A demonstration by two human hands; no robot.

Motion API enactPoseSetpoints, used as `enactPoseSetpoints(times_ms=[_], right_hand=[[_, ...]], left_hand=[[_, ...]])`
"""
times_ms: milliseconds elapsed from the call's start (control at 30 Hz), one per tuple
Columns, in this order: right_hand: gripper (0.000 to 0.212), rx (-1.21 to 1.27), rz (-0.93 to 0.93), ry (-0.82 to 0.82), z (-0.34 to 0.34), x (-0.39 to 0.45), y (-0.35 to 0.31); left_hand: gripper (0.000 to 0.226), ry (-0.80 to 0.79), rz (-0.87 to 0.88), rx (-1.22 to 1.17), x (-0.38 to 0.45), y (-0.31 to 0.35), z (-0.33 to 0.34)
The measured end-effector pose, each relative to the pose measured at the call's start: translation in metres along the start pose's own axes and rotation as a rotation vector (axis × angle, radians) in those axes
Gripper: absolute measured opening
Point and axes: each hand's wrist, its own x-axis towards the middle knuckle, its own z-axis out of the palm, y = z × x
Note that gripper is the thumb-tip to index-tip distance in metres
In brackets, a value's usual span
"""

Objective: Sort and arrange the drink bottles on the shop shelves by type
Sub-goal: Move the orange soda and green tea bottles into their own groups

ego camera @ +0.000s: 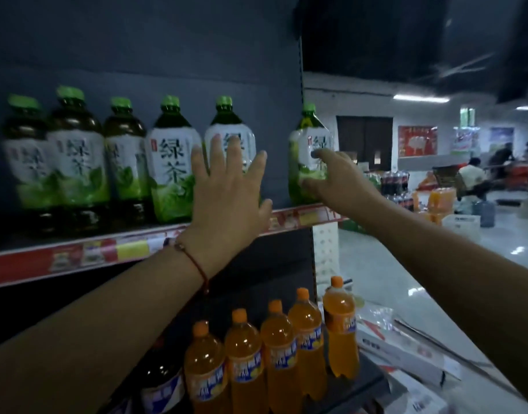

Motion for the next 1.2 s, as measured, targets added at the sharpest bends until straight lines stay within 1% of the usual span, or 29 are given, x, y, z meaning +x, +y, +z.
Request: enactPoseSetpoints(times_ms=[167,233,300,367,467,633,733,867,967,1033,1100,1200], right_hand=[[0.105,0.005,0.256,0.028,0.02,0.062,0.003],[0.119,0.08,0.363,0.043,0.03,0.074,0.005],[0.126,0.164,0.444,0.045,0.041,0.079,0.006],[0.128,0.147,0.483,0.066,0.049,0.08,0.01],[0.12,0.134,0.482,0.114,0.055,0.08,0.019],[0.085,0.168,0.401,0.129,0.048,0.077,0.024],[0.078,0.187,0.34,0.135,0.043,0.069,0.027],[0.069,0.278,0.247,0.16,0.035,0.051,0.03],[0.067,0.332,0.198,0.19,0.026,0.031,0.025],[0.065,0.393,0.154,0.197,0.017,0.012,0.021],[0.064,0.452,0.108,0.181,0.008,-0.012,0.014],[0.062,0.534,0.079,0.096,-0.002,-0.054,0.002]], left_hand=[[0.093,-0.101,-0.035,0.061,0.025,-0.027,0.015],[0.093,-0.105,-0.017,0.067,0.024,-0.033,0.021],[0.093,-0.089,-0.002,0.067,0.023,-0.034,0.023],[0.092,-0.077,0.007,0.058,0.022,-0.034,0.025],[0.092,-0.077,0.015,0.057,0.02,-0.035,0.026],[0.091,-0.108,0.017,0.053,0.02,-0.036,0.025],[0.088,-0.121,0.011,0.019,0.019,-0.036,0.022],[0.08,-0.151,-0.005,-0.058,0.018,-0.036,0.016],[0.073,-0.18,-0.042,-0.188,0.015,-0.028,0.005],[0.072,-0.19,-0.099,-0.363,0.009,-0.019,-0.006],[0.071,-0.233,-0.196,-0.638,0.0,-0.009,-0.017],[0.07,-0.33,-0.355,-1.098,-0.014,0.005,-0.033]])
